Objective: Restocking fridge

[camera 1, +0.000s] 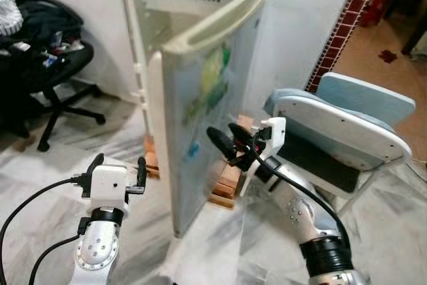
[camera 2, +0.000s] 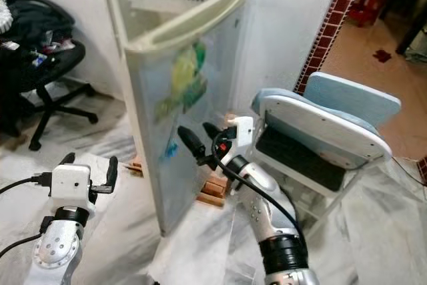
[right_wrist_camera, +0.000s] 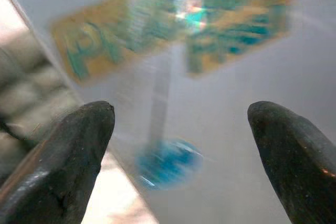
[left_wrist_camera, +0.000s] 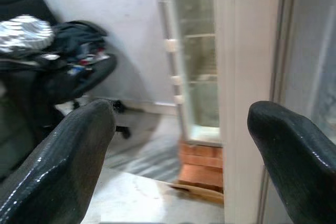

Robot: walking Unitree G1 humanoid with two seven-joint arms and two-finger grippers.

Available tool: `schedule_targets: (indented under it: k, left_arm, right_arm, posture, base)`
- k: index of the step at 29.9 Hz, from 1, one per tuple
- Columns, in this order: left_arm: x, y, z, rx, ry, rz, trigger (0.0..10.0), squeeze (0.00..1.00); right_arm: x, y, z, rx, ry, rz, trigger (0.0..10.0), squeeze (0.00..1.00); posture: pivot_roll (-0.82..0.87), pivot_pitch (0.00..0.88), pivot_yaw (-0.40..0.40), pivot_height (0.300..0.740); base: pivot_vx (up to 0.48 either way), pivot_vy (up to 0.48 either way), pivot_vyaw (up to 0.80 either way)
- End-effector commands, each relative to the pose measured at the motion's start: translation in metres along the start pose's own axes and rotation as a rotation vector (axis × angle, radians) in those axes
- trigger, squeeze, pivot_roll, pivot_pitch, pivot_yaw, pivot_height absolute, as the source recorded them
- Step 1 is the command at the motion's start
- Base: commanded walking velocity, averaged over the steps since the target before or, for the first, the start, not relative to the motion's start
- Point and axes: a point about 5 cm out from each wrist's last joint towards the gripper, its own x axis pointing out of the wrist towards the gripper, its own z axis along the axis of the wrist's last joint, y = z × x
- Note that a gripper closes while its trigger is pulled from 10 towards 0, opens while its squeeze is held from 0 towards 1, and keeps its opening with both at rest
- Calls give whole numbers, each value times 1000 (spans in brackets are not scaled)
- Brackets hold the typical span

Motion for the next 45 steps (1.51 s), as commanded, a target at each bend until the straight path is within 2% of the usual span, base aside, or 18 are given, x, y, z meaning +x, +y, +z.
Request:
schedule_targets:
  k: [1, 3, 5, 6, 9, 12, 14, 19, 20, 21, 23, 26, 32, 40, 45]
  left_arm:
    - [4, 5, 0, 19, 2, 7, 10000, 0]
    - [7, 3, 2, 18, -2, -4, 10000, 0]
    - [10, 2, 4, 19, -5, -14, 10000, 0]
    - [12, 1, 6, 15, -9, -31, 10000, 0]
    - [14, -1, 9, 20, -20, -56, 10000, 0]
    - [16, -4, 11, 12, -48, -117, 10000, 0]
    - [16, -6, 11, 11, -57, -149, 10000, 0]
    - [15, -6, 10, -15, -60, -159, 10000, 0]
    - [17, -5, 12, -24, -59, -159, 10000, 0]
    - [17, -5, 12, -24, -59, -159, 10000, 0]
    - [21, -3, 15, -21, -46, -161, 10000, 0]
    - [22, -3, 17, -52, -44, -196, 10000, 0]
    - [22, 1, 15, -38, -30, -199, 10000, 0]
    - [26, -9, 11, -57, -45, -151, 10000, 0]
    - [21, -16, 4, -77, -23, -131, 10000, 0]
  right_arm:
    - [-3, -15, 3, -70, -2, -116, 10000, 0]
    - [-12, -29, 9, -111, -2, -211, 10000, 0]
    - [-17, -36, 14, -141, -4, -262, 10000, 0]
    - [-24, -43, 19, -191, -6, -324, 10000, 0]
    - [-32, -50, 22, -241, 3, -366, 10000, 0]
    - [-48, -61, 24, -365, 18, -452, 10000, 0]
    - [-53, -66, 26, -400, 12, -506, 10000, 0]
    - [-59, -70, 27, -350, -51, -646, 10000, 0]
    - [-63, -71, 23, -309, -72, -714, 10000, 0]
    - [-63, -71, 23, -309, -72, -714, 10000, 0]
    - [-69, -68, 11, -288, -82, -794, 10000, 0]
    - [-70, -63, 2, -278, -76, -790, 10000, 0]
    - [-74, -60, -9, -259, -48, -770, 10000, 0]
    - [-69, -63, -5, -293, -64, -763, 10000, 0]
    - [-66, -62, -3, -297, -71, -756, 10000, 0]
  posture:
    - [137, 0, -64, 740]
    - [132, 0, -57, 740]
    - [127, 0, -51, 740]
    - [121, 4, -43, 740]
    - [115, 6, -37, 740]
    - [104, 0, -38, 740]
    - [101, 0, -43, 740]
    - [108, 0, -61, 740]
    - [107, 0, -54, 740]
    - [107, 0, -54, 740]
    - [94, 0, -35, 740]
    - [83, 0, -29, 740]
    - [72, 0, -26, 740]
    - [61, 0, -23, 740]
    - [71, 0, -26, 740]
  base:
    - [0, 480, 0]
    - [0, 480, 0]
    - [0, 480, 0]
    - [0, 480, 0]
    - [0, 480, 0]
    - [0, 480, 0]
    - [0, 480, 0]
    - [0, 61, 0]
    - [0, 0, 0]
    - [0, 0, 0]
    - [0, 0, -288]
    - [0, 0, -800]
    - [0, 0, -533]
    - [0, 0, 0]
    - [0, 0, 0]
